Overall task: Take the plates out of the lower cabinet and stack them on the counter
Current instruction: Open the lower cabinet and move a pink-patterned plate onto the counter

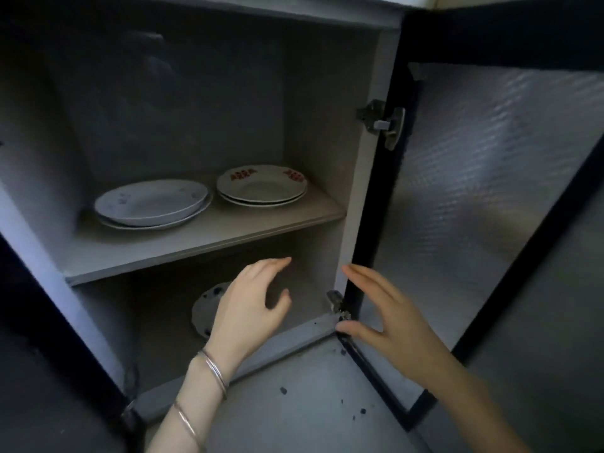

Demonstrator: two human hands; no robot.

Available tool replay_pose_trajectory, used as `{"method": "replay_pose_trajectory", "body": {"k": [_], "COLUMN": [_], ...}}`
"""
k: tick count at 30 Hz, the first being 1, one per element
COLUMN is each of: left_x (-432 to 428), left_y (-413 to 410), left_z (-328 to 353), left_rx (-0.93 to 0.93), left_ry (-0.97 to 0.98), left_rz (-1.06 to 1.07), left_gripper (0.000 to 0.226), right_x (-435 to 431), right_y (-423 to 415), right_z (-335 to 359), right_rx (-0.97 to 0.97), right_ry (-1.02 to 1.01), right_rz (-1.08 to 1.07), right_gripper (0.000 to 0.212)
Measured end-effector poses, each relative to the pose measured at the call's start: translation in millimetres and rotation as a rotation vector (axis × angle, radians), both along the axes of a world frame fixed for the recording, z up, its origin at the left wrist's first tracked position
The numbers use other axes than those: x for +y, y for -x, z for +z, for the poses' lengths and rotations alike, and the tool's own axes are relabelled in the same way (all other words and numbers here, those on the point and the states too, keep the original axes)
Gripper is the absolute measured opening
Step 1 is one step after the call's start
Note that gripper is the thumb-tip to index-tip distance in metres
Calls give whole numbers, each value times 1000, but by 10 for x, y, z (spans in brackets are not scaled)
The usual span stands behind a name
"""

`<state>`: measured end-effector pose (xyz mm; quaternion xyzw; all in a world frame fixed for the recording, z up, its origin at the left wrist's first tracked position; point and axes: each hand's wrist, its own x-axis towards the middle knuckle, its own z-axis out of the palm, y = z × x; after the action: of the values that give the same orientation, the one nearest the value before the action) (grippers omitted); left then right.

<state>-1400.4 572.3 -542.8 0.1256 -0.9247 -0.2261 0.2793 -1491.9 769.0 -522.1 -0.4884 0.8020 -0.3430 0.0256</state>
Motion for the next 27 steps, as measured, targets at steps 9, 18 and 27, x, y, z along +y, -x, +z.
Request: {"method": "replay_pose_trajectory", "body": {"k": [9, 18, 27], "left_x": [-514, -862, -1419], "left_y": [-522, -685, -512], "left_z": [-198, -141, 71], "left_rx": [-11, 60, 252], "left_ry": [54, 14, -114], "left_rz": [218, 372, 581], "left_gripper": [48, 50, 47], "right_x": [-740, -1303, -2172], "right_y": [149, 212, 496], "right_z": [-14, -61, 34], "right_rx": [93, 42, -70], "right_ry": [8, 2, 92], "right_rz": [71, 190, 259], "right_gripper": [73, 70, 51]}}
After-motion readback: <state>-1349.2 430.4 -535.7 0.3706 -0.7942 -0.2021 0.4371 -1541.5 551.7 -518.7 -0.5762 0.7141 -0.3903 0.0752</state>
